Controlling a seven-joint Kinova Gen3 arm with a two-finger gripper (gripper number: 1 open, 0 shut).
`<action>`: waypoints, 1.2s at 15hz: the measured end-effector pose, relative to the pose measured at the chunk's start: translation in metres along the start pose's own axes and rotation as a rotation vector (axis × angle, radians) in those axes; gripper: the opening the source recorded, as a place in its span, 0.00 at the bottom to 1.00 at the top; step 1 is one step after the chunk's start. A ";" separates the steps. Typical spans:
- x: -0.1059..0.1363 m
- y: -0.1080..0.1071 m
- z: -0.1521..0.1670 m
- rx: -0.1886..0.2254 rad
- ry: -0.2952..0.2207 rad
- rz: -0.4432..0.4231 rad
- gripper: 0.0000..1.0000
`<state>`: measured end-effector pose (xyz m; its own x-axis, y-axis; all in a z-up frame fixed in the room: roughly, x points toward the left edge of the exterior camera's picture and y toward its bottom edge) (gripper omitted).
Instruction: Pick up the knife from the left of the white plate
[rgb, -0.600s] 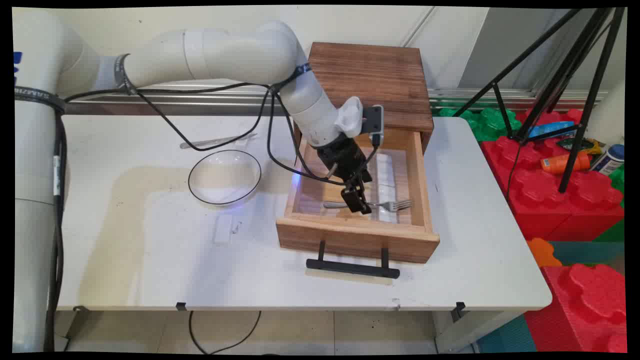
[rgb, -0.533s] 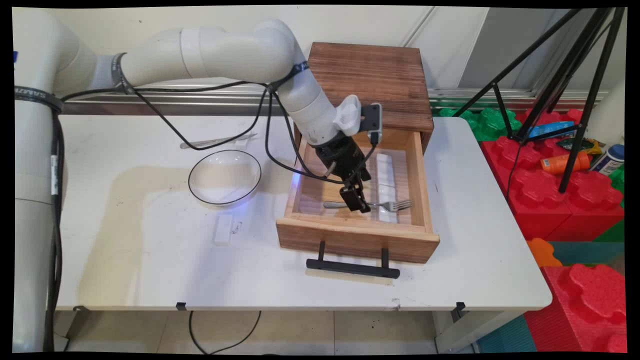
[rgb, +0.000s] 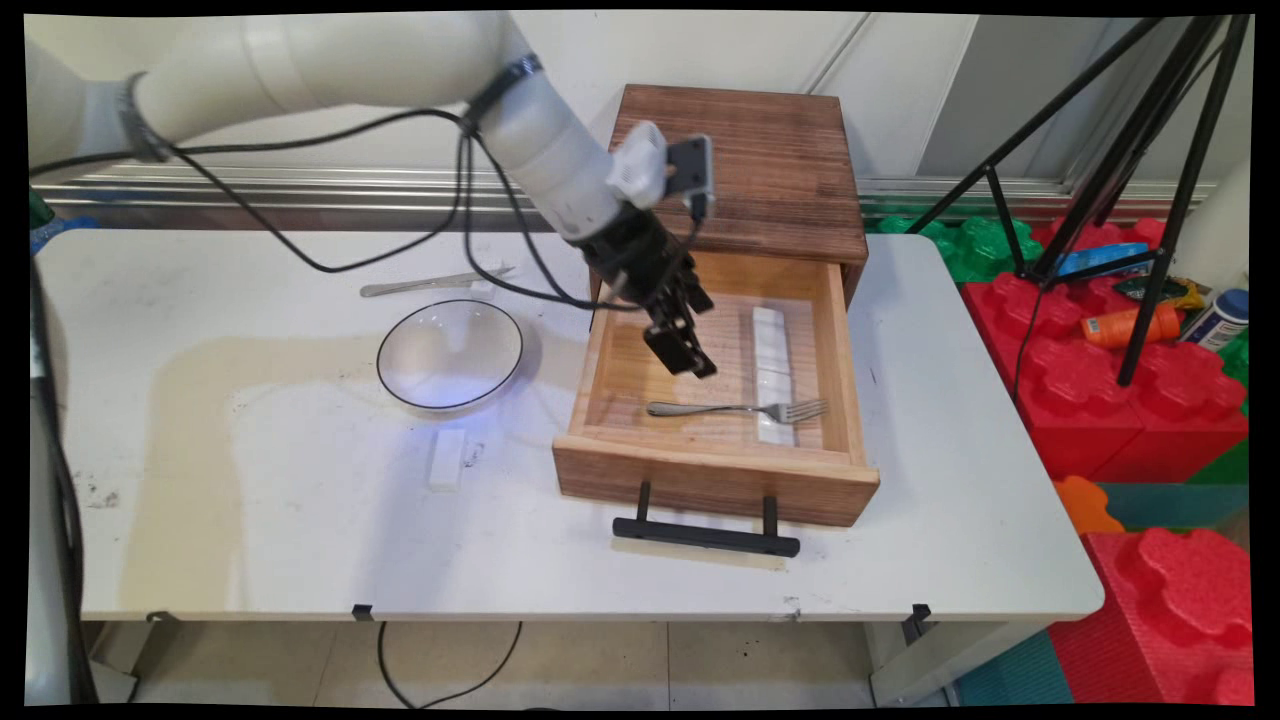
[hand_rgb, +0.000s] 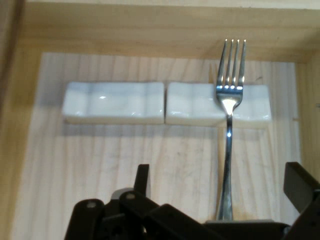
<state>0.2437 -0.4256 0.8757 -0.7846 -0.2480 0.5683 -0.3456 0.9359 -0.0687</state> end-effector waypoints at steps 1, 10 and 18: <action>-0.003 0.001 -0.012 0.010 0.007 -0.007 1.00; -0.062 0.007 -0.119 0.103 0.006 -0.071 1.00; -0.126 0.001 -0.171 0.211 -0.078 -0.171 1.00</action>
<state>0.4302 -0.3510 0.9443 -0.7401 -0.4238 0.5222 -0.5694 0.8080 -0.1512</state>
